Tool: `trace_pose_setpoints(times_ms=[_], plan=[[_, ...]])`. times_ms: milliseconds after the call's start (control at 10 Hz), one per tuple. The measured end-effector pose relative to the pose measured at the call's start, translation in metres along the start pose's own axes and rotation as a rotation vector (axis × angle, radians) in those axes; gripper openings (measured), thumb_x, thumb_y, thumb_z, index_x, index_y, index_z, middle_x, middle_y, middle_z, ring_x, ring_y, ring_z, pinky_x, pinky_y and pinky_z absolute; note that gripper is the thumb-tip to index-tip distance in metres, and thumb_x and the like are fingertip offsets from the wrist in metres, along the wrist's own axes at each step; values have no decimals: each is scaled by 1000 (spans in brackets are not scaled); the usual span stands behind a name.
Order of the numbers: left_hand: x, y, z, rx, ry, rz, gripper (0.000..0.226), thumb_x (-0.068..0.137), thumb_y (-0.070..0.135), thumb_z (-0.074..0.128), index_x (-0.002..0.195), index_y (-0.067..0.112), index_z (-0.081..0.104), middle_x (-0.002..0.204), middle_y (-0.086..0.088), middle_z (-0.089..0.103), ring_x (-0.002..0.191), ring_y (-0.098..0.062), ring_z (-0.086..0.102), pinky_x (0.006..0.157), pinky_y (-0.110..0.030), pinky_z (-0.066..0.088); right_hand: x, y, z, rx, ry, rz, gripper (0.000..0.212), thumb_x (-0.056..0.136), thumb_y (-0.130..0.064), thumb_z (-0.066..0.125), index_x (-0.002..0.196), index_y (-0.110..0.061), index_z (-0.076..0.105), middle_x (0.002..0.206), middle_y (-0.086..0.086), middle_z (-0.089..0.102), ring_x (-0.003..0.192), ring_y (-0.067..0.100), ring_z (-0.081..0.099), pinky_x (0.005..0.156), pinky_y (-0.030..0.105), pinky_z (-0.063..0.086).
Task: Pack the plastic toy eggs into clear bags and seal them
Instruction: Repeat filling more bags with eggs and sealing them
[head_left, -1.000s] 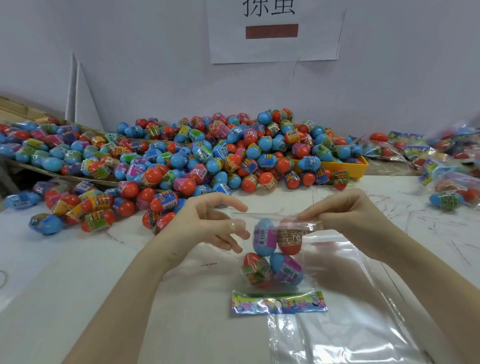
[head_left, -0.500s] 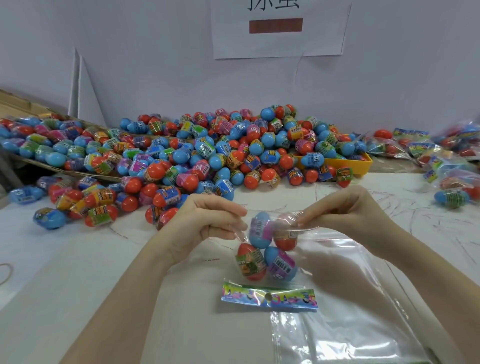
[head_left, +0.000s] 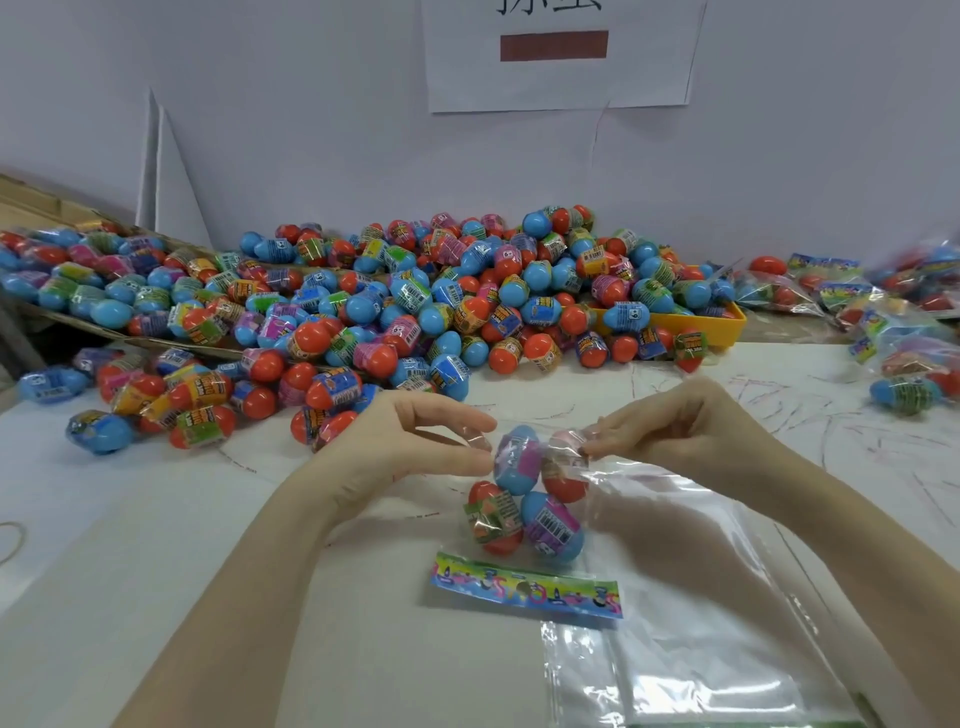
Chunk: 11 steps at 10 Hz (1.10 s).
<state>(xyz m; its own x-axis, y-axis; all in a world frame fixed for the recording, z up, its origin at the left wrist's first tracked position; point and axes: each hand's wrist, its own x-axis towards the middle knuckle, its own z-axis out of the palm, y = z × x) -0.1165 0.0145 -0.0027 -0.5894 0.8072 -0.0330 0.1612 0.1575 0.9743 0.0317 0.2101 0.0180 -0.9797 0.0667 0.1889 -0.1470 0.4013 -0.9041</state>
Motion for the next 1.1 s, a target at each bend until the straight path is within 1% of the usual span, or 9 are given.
trace_pose_setpoints(times_ms=[100, 200, 300, 400, 600, 700, 900, 1000, 1100], plan=[[-2, -1, 0, 37, 27, 2, 29, 71, -4, 70, 76, 24, 75, 77, 5, 71, 90, -28, 64, 90, -43, 48, -3, -1, -13, 33, -3, 97, 51, 74, 25, 53, 79, -21, 76, 94, -1, 73, 95, 11, 67, 77, 18, 53], [0, 2, 2, 46, 22, 30, 30, 72, -9, 69, 80, 20, 72, 74, 7, 71, 83, -21, 67, 82, -35, 53, -2, -8, -15, 114, 183, 61, 27, 72, -14, 67, 98, -22, 70, 95, -3, 73, 90, 16, 69, 77, 22, 55], [-1, 6, 7, 34, 10, 61, 32, 72, -12, 67, 78, 19, 69, 66, 10, 70, 69, -7, 68, 69, -20, 55, 2, -9, 6, -15, 104, 134, 49, 53, -57, 66, 100, -42, 62, 88, -15, 72, 83, 4, 68, 72, 22, 54], [-4, 9, 10, 25, 0, 97, 31, 67, -9, 72, 76, 21, 71, 67, 9, 70, 67, -5, 67, 67, -18, 55, 6, -9, 23, -48, -4, 211, 54, 41, -53, 77, 91, -34, 71, 87, -12, 72, 84, 6, 68, 73, 26, 56], [-5, 9, 7, -137, 38, 113, 44, 45, 12, 79, 87, 23, 71, 74, 0, 72, 67, -13, 70, 62, -17, 52, 4, 0, 12, 202, -99, 156, 36, 60, -15, 80, 94, -10, 73, 89, 12, 73, 82, 20, 69, 67, 22, 54], [-4, 11, 7, -210, 17, 76, 54, 57, 8, 84, 104, 22, 62, 91, -4, 74, 78, -16, 70, 65, -19, 53, 6, 2, 11, 244, -87, 136, 30, 65, -12, 73, 94, -11, 73, 86, 9, 73, 76, 15, 68, 64, 21, 53], [-9, 14, 16, -104, -216, -21, 15, 73, 33, 75, 78, 19, 77, 78, -2, 73, 68, -10, 68, 61, -19, 53, 5, 0, 7, 267, -135, 132, 22, 66, -19, 73, 88, -17, 75, 81, 4, 73, 73, 14, 69, 60, 19, 52], [-11, 15, 14, -170, -264, -77, 29, 68, 40, 76, 78, 13, 77, 79, -6, 74, 67, -12, 70, 58, -17, 53, 2, -4, 2, 170, -249, 224, 16, 69, -22, 72, 84, -18, 75, 85, 7, 73, 76, 16, 69, 61, 20, 54], [-9, 16, 12, -244, -97, -99, 48, 61, 51, 63, 83, 11, 76, 87, -9, 74, 75, -18, 72, 57, -17, 54, 0, -13, -20, 161, -28, 206, 10, 70, -19, 74, 76, -10, 75, 75, 5, 71, 65, 10, 66, 56, 18, 52]])
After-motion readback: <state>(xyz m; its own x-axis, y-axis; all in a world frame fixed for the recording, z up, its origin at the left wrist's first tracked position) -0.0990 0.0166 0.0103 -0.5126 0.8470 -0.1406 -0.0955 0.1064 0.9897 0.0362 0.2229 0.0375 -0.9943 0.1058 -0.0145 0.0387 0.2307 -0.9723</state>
